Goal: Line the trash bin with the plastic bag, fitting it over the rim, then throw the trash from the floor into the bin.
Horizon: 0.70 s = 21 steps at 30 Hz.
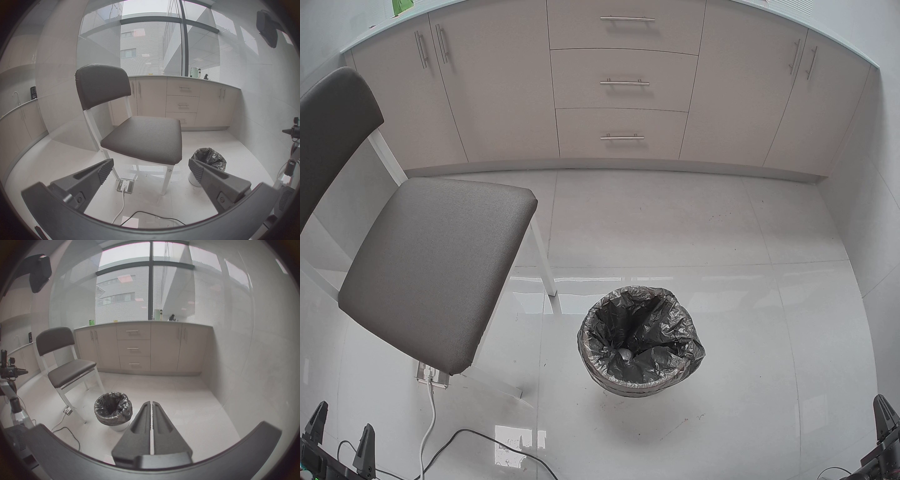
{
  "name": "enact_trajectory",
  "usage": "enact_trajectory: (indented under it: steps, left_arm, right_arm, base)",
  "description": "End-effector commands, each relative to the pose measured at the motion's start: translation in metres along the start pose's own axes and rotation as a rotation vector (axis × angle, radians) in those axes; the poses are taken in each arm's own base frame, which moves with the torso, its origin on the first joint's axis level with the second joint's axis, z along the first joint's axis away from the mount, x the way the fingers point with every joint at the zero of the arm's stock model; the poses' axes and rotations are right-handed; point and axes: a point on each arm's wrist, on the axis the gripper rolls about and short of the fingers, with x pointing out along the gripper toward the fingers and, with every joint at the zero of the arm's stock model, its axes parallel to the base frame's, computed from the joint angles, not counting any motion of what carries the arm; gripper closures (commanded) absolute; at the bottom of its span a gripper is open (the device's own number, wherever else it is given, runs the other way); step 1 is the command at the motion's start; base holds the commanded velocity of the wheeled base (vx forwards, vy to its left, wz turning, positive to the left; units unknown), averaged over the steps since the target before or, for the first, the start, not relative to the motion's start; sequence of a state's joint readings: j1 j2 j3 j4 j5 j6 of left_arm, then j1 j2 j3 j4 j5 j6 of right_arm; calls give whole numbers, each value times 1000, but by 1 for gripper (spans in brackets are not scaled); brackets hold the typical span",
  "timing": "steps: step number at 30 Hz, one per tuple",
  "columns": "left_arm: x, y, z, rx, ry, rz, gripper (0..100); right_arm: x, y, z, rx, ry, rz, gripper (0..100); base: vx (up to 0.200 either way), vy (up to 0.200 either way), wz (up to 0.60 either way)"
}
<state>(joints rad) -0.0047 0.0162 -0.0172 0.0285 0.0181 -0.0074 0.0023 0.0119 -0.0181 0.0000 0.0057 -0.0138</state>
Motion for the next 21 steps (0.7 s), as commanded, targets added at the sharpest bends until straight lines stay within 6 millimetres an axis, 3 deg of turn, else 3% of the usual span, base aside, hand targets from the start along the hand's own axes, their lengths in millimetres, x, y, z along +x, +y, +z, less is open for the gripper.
enact_trajectory:
  steps: [1,21]
  left_arm:
    - [-1,0,-2,0,-11,0,0]
    - [-1,0,-2,0,-11,0,0]
  right_arm:
    - [1,0,-5,0,8,1,100]
    - [0,0,-5,2,6,1,100]
  base:
    - [0,0,0]
    - [0,0,0]
